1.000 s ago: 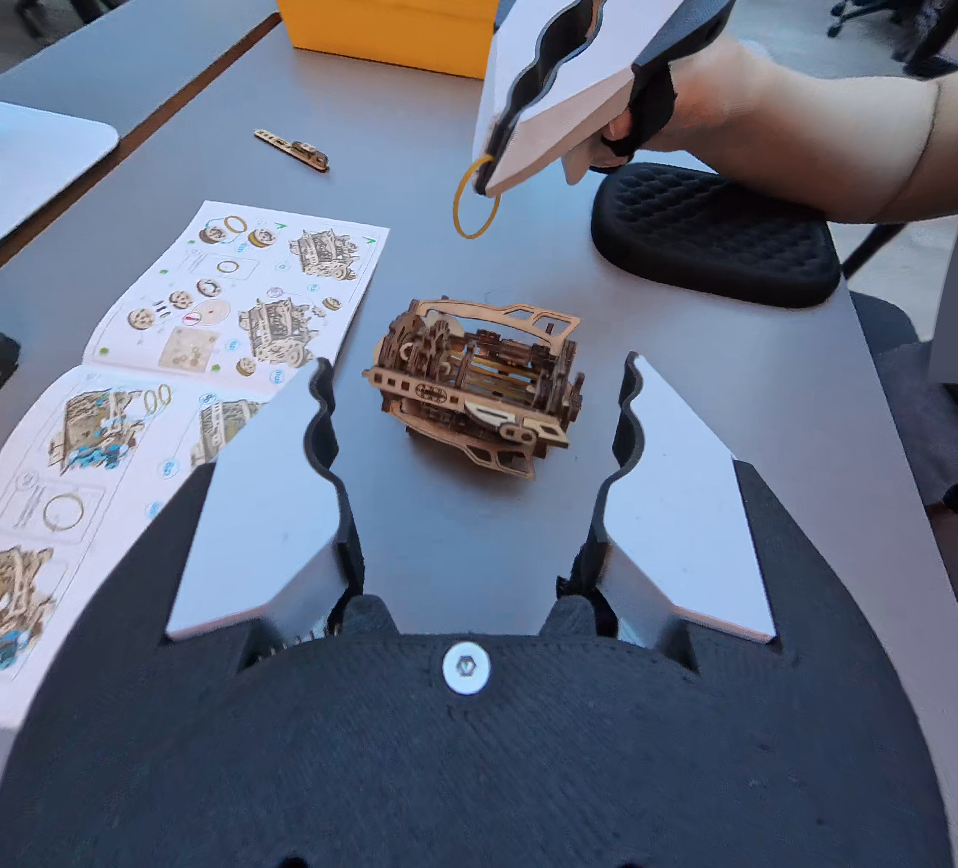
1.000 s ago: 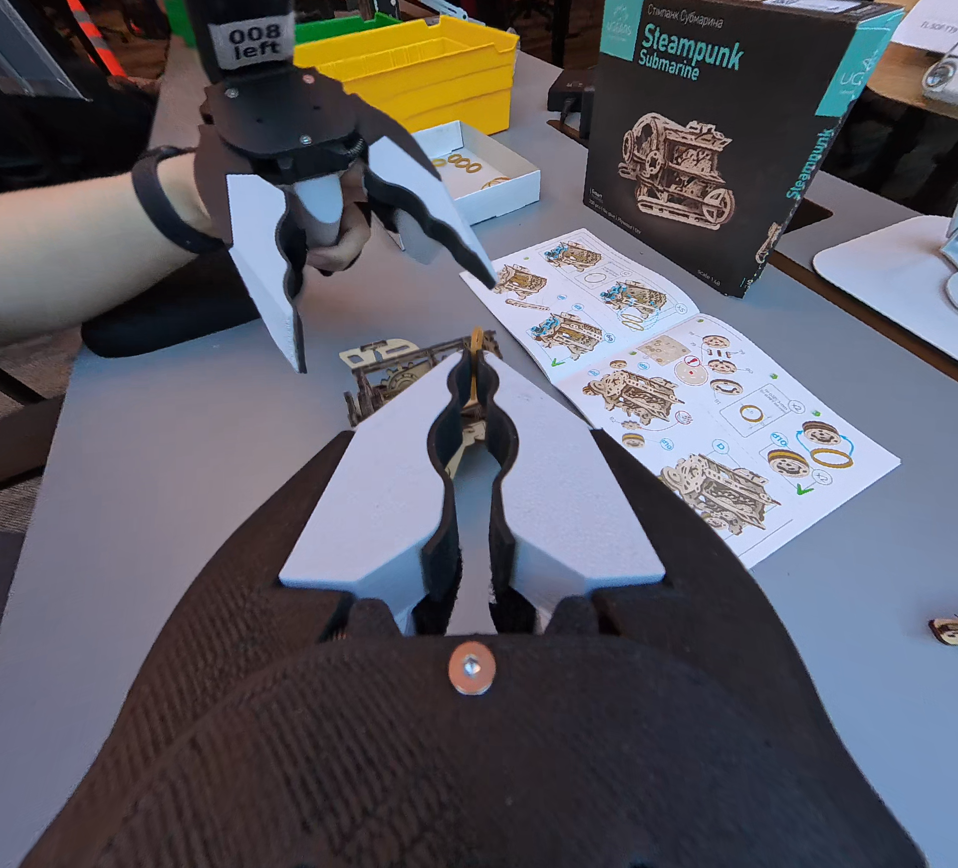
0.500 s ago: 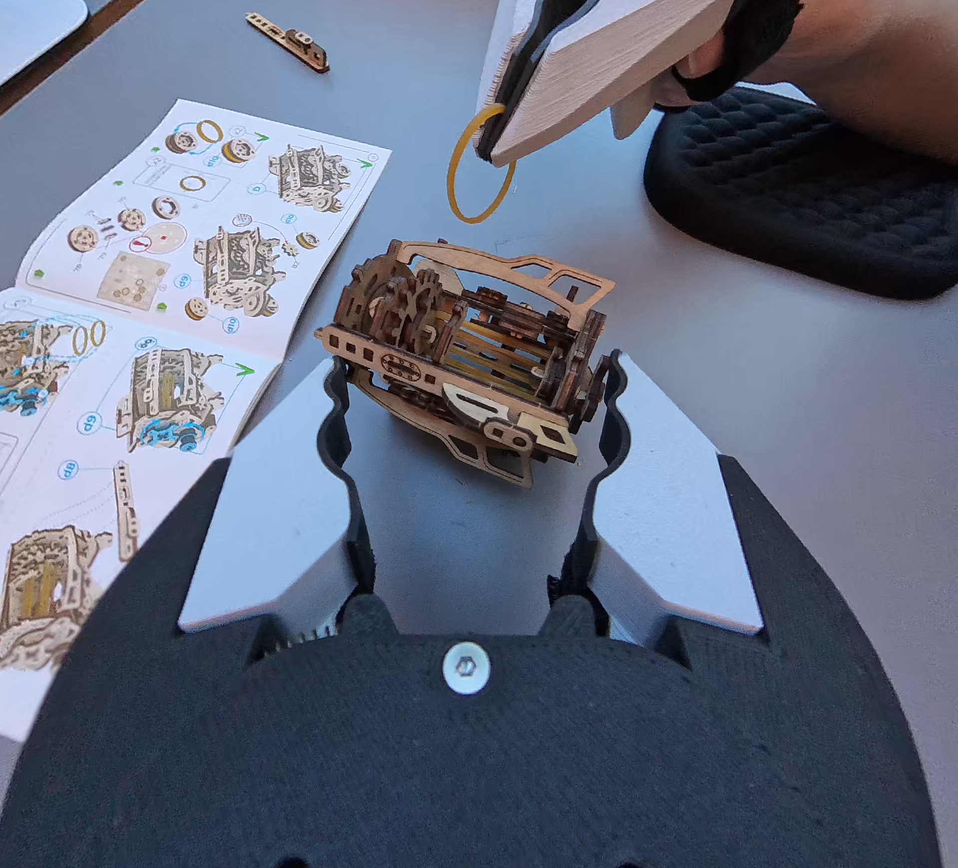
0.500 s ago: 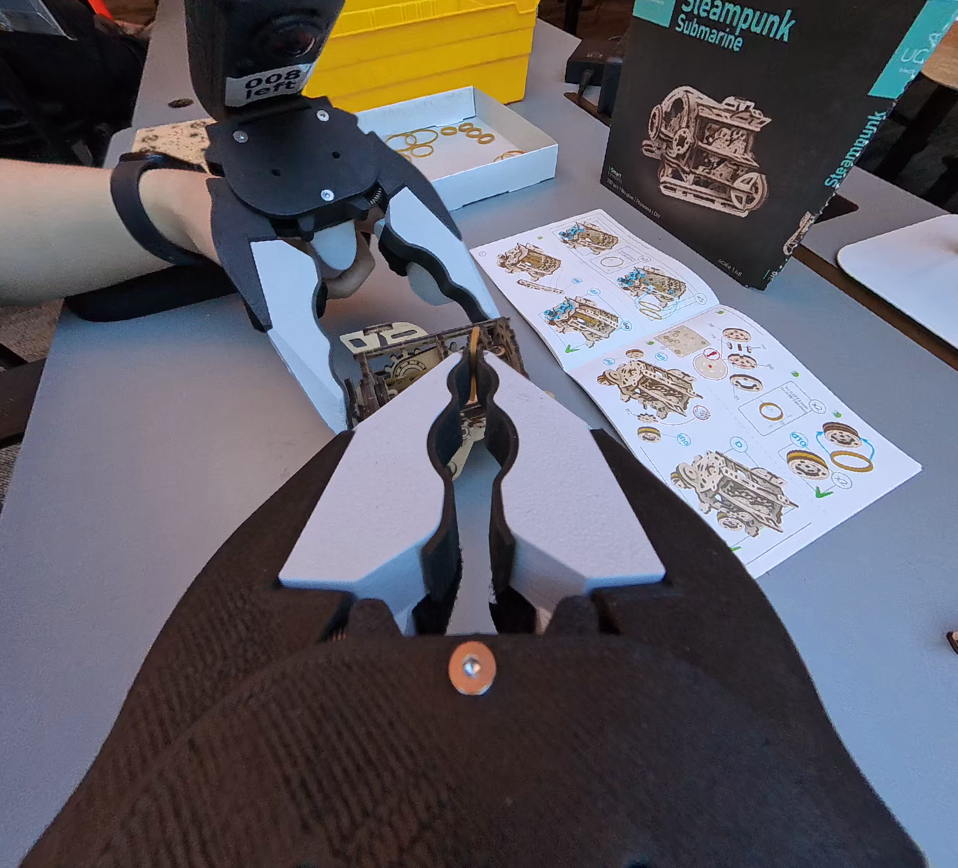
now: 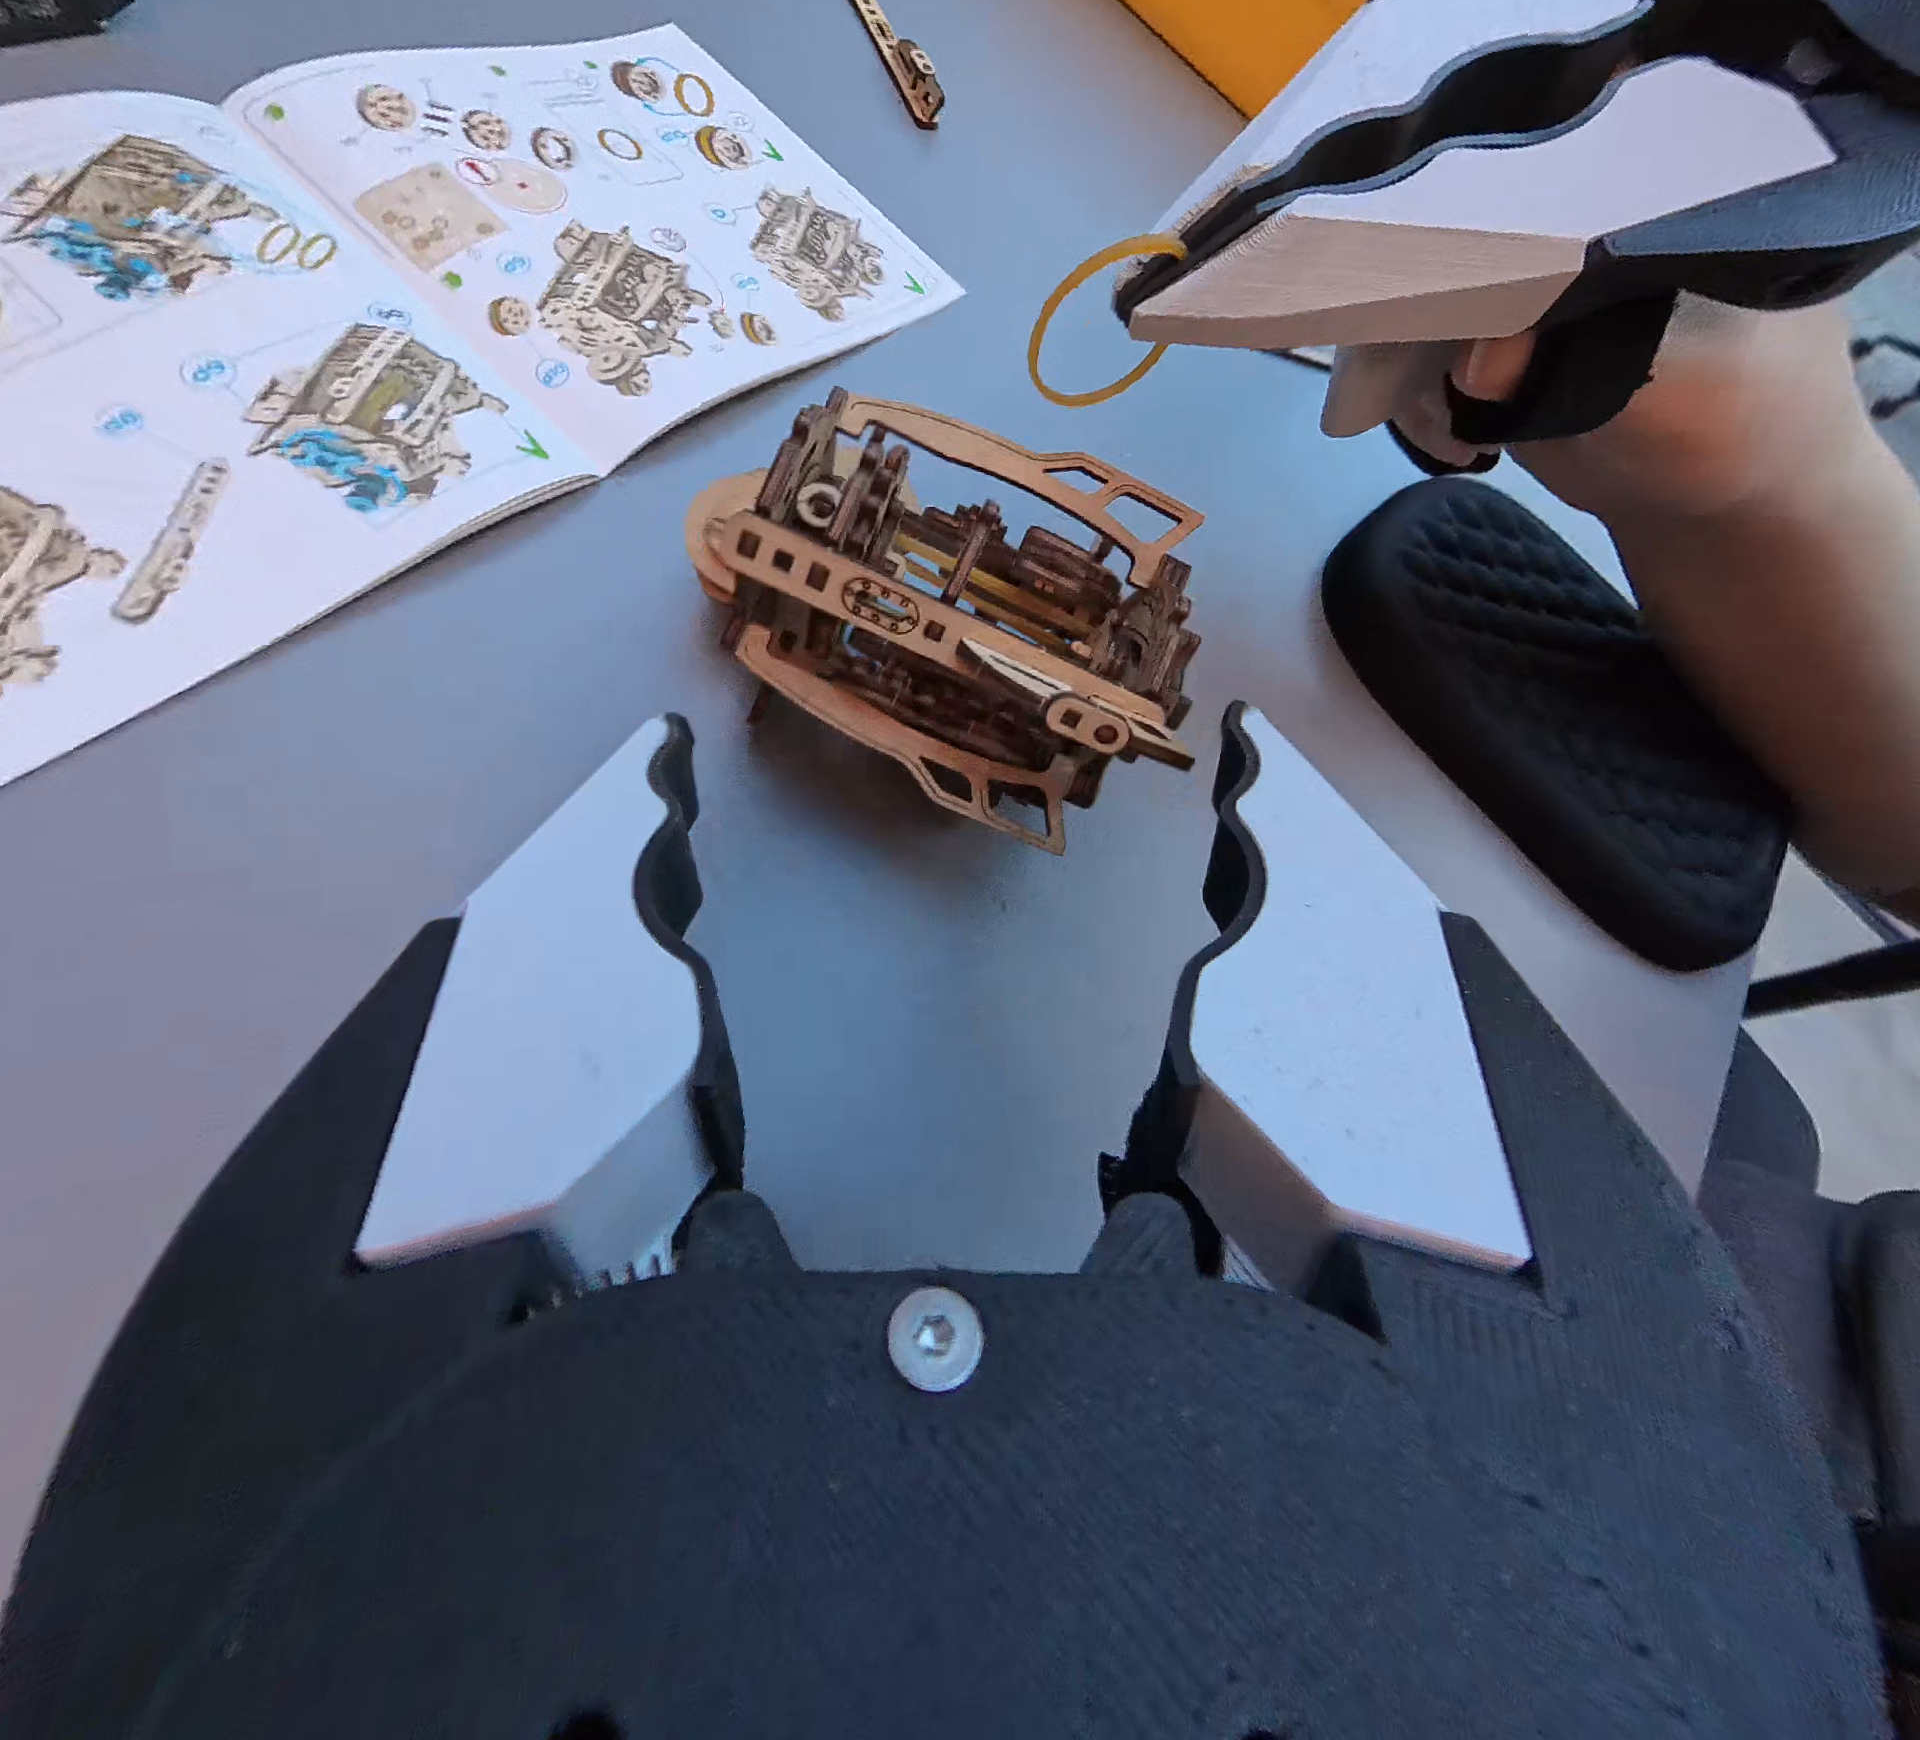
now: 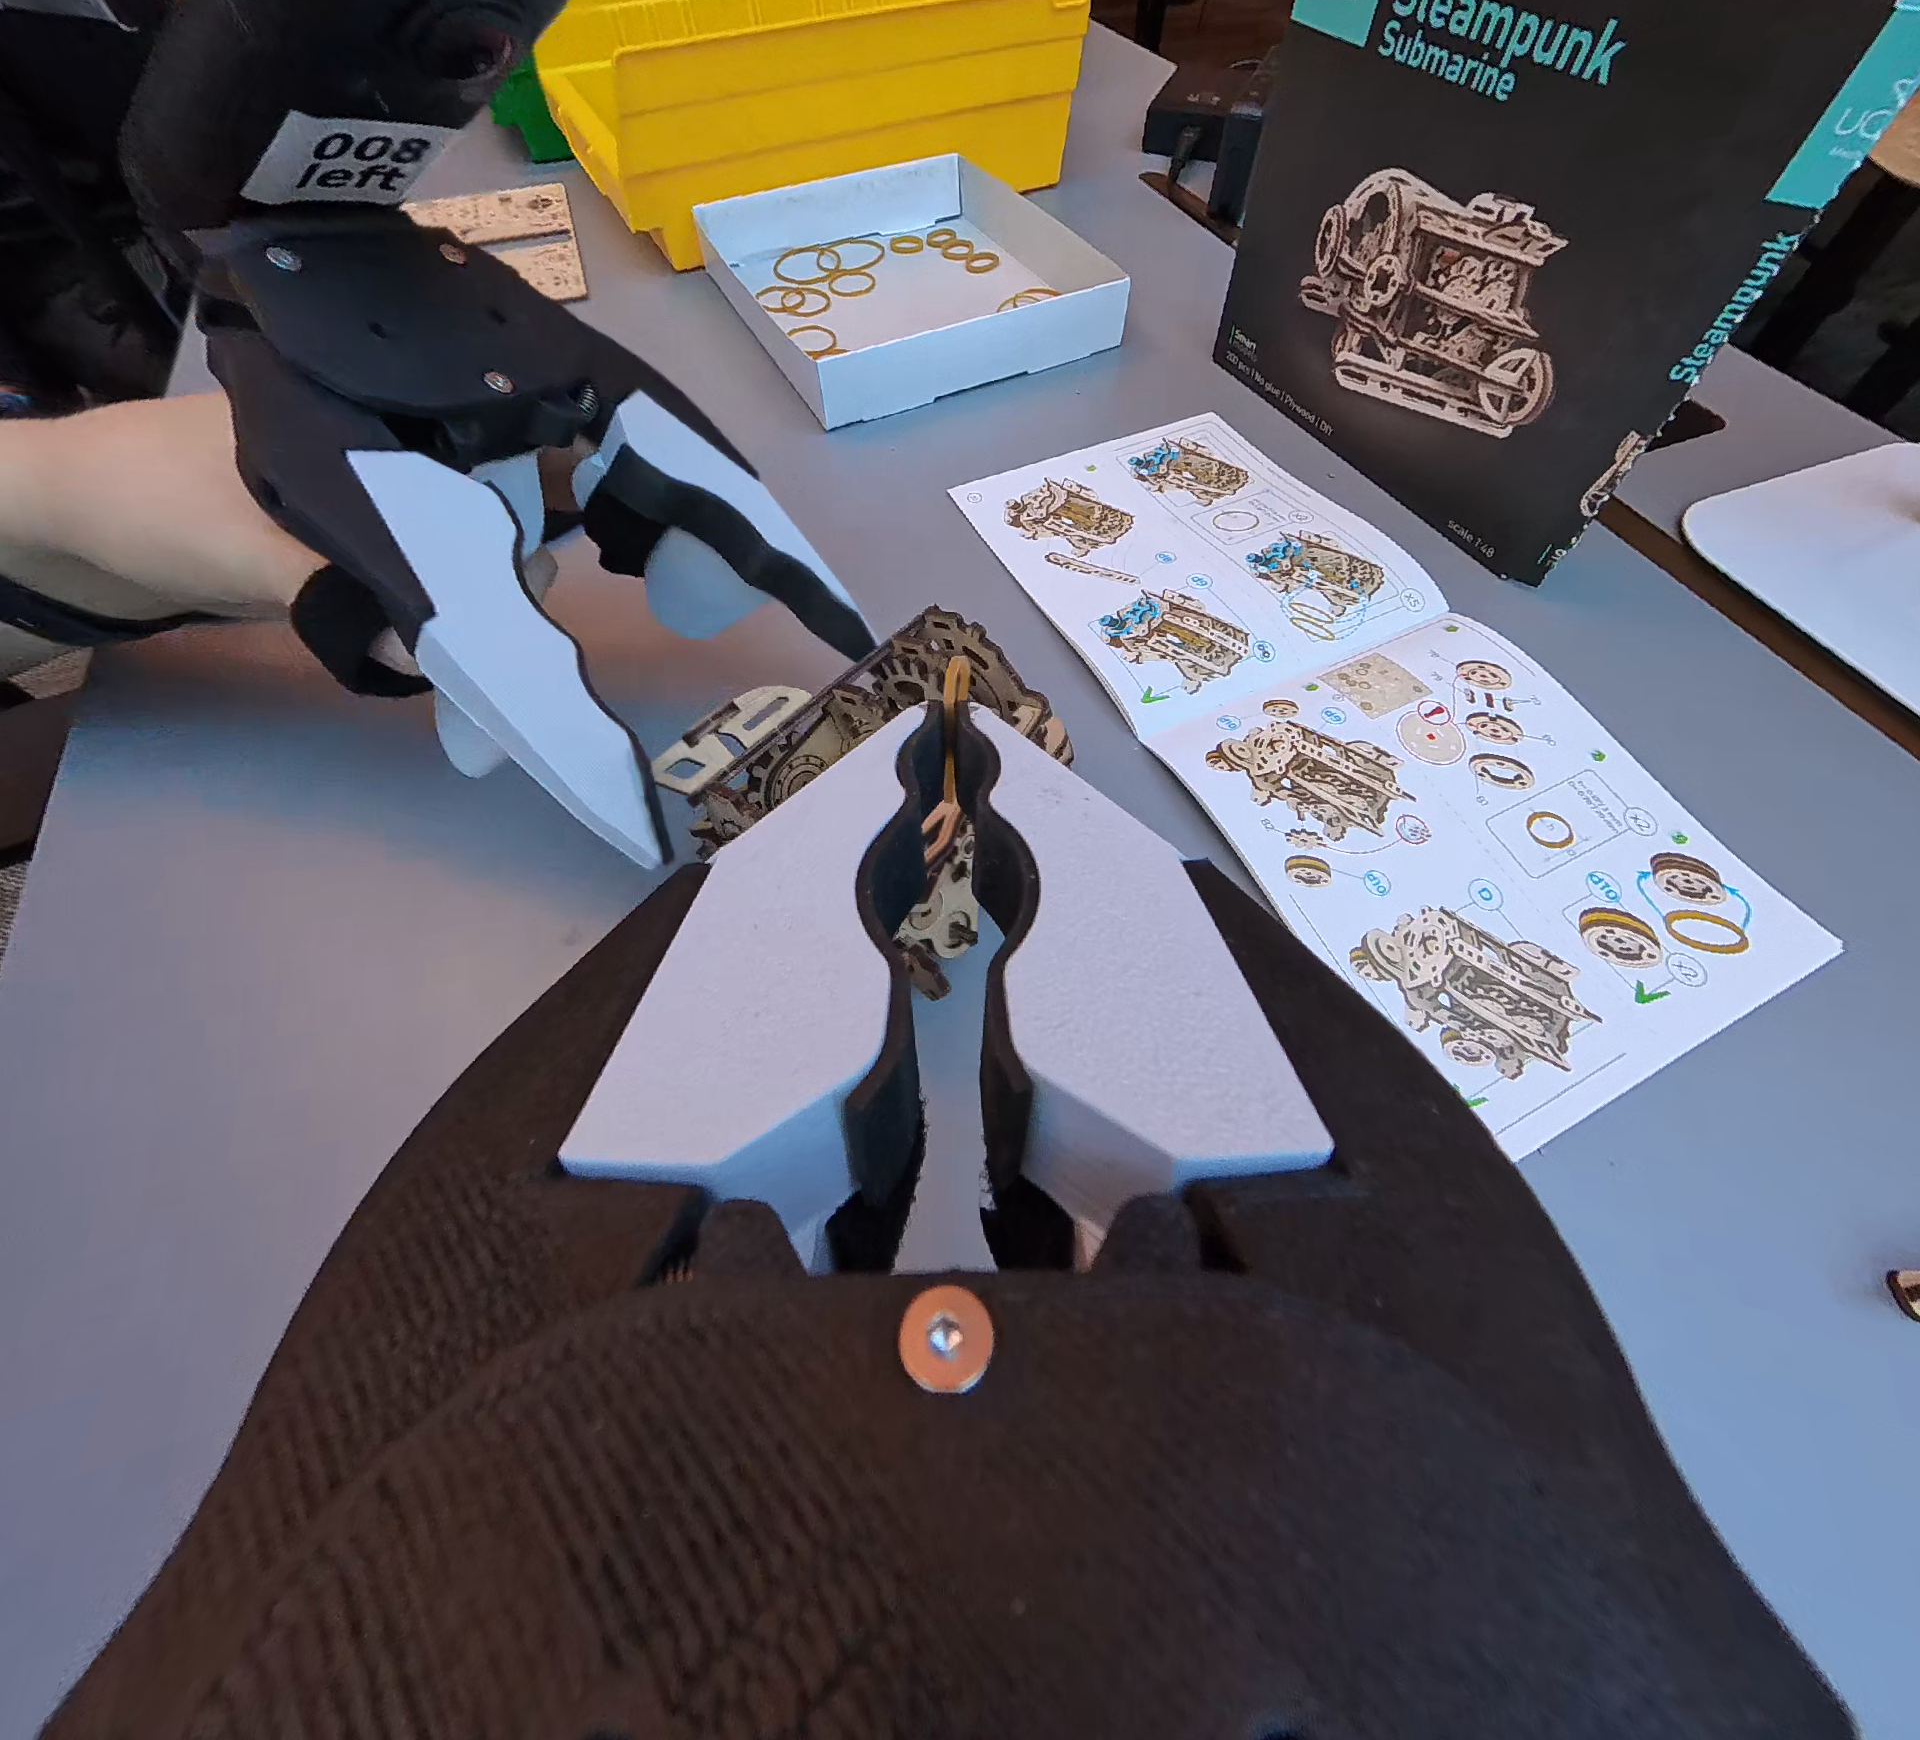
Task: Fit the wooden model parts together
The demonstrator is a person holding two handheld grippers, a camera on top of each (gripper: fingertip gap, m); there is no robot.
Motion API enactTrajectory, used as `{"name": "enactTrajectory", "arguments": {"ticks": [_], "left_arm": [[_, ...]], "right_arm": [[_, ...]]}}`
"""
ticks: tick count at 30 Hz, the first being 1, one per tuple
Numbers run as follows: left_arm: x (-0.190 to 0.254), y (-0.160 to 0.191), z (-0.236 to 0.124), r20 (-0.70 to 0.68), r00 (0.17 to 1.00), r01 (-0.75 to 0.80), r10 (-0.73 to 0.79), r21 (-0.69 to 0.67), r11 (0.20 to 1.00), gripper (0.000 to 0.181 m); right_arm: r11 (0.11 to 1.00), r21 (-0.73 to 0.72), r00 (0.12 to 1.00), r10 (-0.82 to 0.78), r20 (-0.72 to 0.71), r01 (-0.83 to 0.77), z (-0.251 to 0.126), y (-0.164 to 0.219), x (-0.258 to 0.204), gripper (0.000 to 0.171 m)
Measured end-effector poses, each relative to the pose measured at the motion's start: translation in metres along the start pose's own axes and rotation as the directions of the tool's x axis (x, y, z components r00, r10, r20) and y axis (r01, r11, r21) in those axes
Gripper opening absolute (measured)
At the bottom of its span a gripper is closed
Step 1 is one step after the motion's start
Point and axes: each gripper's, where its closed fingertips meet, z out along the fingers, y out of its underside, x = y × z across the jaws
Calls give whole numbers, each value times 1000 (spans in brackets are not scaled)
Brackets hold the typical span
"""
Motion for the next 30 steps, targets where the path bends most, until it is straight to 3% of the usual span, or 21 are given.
{"name": "enactTrajectory", "arguments": {"ticks": [3, 5, 9, 12, 19, 27, 30], "left_arm": [[-8, -15, -27, 41, 998, -57, 53, 107, 993, 85], [-4, -34, -42, 16, 978, -207, 207, 164, 965, 56], [-3, -49, -36, -55, 836, -541, 546, 87, 837, 40], [-11, -50, -18, -92, 720, -689, 688, 20, 724, 30], [1, -52, -2, -245, 608, -769, 755, 55, 637, 19], [-1, -43, 6, -322, 551, -809, 770, 19, 587, 14], [-2, -43, 9, -319, 532, -823, 784, 21, 567, 4]], "right_arm": [[998, 40, 999, -39, 13, 38, -1, -6, -2, 0], [996, 59, 996, -65, 55, 62, 1, -8, -6, 0], [995, 56, 989, -94, 113, 89, 8, -6, -5, 0], [987, 65, 980, -157, 124, 150, 11, -4, -9, 0], [926, -53, 926, -369, 80, 373, 26, 19, -10, 0], [913, -70, 915, -399, 63, 402, 32, 19, -8, 0], [915, -69, 918, -394, 51, 396, 32, 18, -5, 0]]}}
